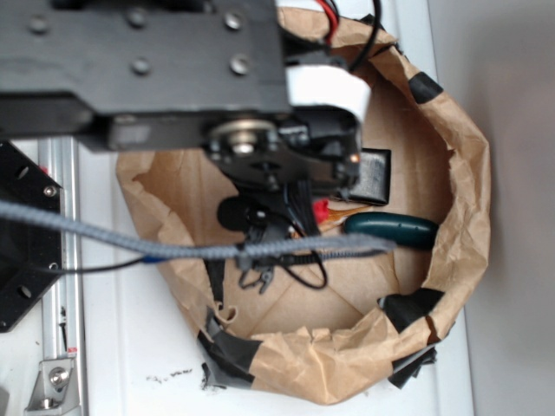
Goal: Grab the red paper.
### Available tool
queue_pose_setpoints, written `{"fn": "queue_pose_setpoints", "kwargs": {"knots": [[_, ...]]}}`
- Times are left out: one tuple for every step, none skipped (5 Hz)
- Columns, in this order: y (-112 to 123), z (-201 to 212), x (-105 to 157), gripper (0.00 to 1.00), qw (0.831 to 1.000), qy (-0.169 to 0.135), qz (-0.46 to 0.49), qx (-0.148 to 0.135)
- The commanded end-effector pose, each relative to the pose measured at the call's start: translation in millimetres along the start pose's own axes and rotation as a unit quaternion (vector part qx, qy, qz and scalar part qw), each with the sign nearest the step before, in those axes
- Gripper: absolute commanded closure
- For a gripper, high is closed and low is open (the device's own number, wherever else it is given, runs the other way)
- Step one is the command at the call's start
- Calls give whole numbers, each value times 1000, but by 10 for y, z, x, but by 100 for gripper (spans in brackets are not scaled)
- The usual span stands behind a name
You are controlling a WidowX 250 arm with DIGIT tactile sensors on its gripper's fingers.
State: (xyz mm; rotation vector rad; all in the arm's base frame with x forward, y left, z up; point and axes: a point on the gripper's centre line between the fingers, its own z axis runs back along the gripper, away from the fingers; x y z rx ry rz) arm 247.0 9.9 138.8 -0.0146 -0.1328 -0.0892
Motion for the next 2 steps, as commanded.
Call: {"fn": "queue_pose_setpoints", "kwargs": {"knots": [[-170,334,-206,100,992,-28,120,23],[-114,292,-255,100,986,-43,153,41]]}}
